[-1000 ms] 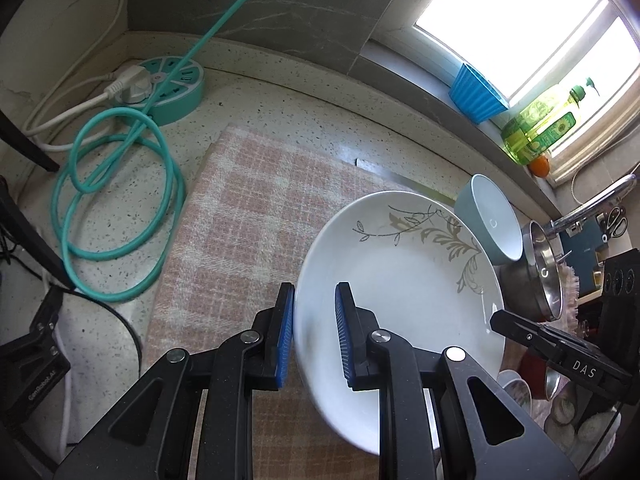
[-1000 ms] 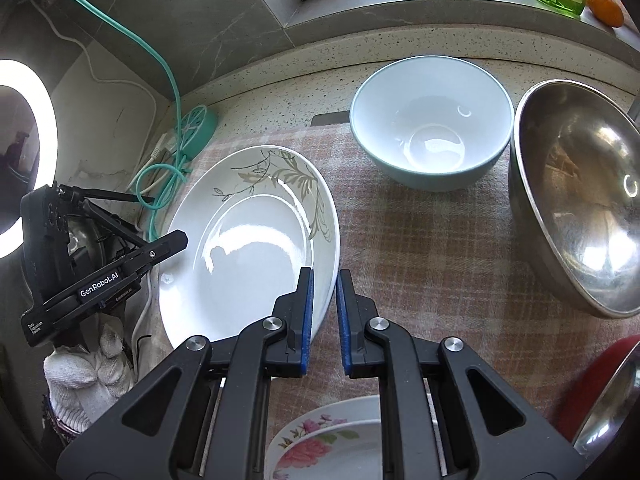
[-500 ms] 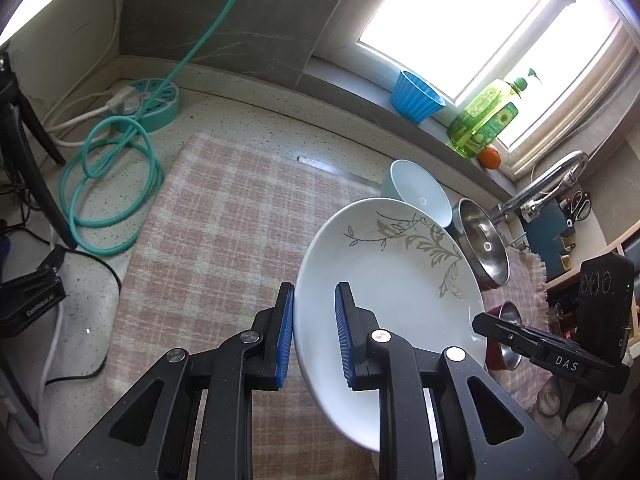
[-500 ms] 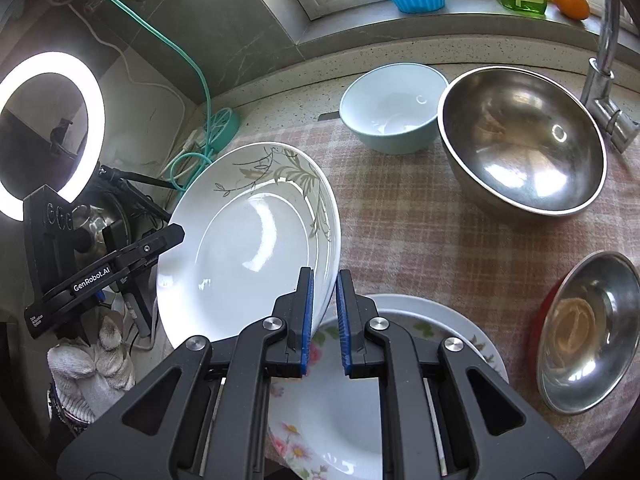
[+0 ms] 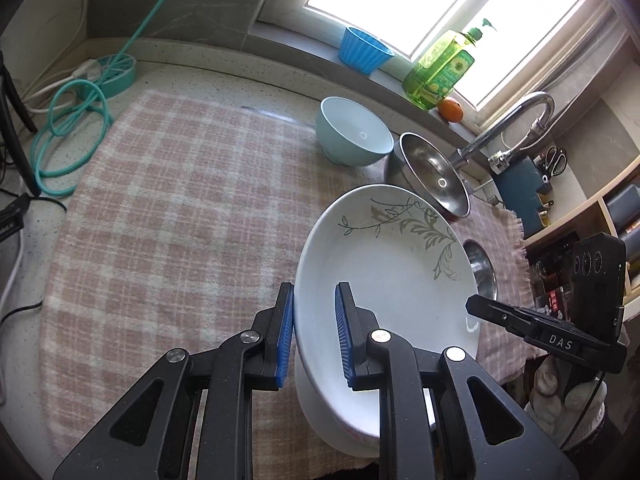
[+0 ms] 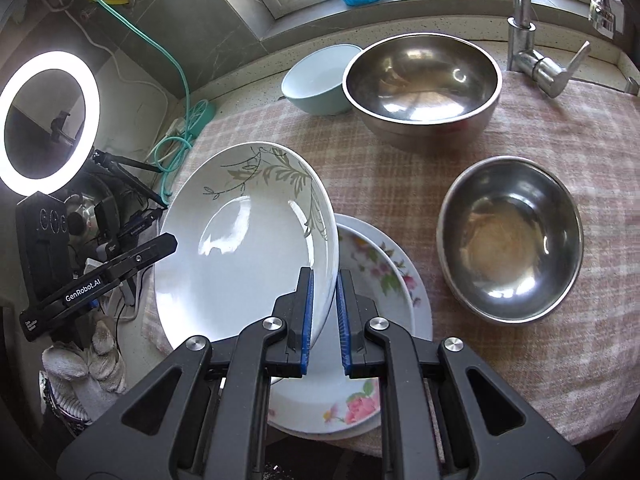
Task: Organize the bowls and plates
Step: 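Carry the leaf-pattern plate and lower it onto the plate stack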
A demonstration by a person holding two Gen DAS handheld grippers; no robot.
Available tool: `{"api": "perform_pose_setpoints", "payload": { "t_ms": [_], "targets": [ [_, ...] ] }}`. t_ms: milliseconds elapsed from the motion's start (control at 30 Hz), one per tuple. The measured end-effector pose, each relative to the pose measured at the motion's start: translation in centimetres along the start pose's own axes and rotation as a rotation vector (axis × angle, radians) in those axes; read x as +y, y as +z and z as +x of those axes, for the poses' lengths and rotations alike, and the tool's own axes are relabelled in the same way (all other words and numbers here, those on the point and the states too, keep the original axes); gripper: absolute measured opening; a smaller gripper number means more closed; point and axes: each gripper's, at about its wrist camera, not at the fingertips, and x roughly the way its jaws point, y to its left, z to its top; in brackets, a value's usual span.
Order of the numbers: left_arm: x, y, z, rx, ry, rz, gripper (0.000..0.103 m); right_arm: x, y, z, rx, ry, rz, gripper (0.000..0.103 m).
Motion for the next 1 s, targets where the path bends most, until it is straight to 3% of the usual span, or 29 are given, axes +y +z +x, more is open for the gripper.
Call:
{"api": "perform_pose_setpoints", "payload": {
  "t_ms": [567, 1000],
  "targets": [
    [-2.5, -3.4, 1.7, 0.093, 0.009, 0.049, 0.018, -3.3, -3.7, -0.2, 0.049, -0.038, 0.036, 0.012],
    [-2.7, -4.2, 2.5, 0.127, 0.033, 0.060, 0.018, -3.5, -4.1, 0.0, 0.056, -0.056, 0.031, 0.012]
  ]
}}
